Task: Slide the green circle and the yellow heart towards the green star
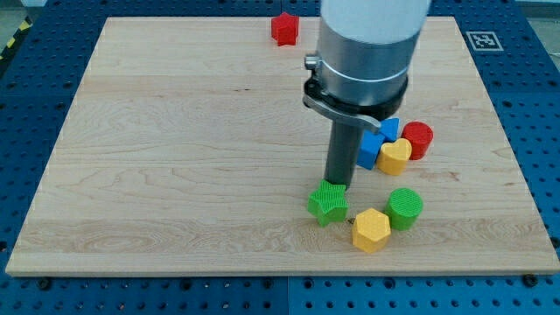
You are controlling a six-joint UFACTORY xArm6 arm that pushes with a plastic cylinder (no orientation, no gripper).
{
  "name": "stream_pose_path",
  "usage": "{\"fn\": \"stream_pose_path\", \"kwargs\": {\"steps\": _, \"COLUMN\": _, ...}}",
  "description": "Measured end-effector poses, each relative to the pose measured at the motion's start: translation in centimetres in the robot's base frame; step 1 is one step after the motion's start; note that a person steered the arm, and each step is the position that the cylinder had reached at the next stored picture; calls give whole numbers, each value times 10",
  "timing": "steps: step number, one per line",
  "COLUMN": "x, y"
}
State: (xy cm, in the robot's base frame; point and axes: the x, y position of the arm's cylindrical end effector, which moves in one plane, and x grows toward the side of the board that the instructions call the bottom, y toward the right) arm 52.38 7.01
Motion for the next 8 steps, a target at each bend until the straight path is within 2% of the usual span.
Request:
{"fn": "stream_pose_path", "kwargs": {"steps": 1, "x": -5, "y": 0}}
{"fn": "stream_pose_path", "kwargs": {"steps": 3, "x": -79, "y": -43}}
{"fn": "stream_pose_path", "kwargs": {"steps": 4, "x": -119, "y": -16}}
{"fn": "stream_pose_path", "kwargs": {"steps": 6, "x": -113, "y": 126}}
{"fn": "stream_pose_path", "kwargs": {"steps": 8, "x": -85, "y": 133}}
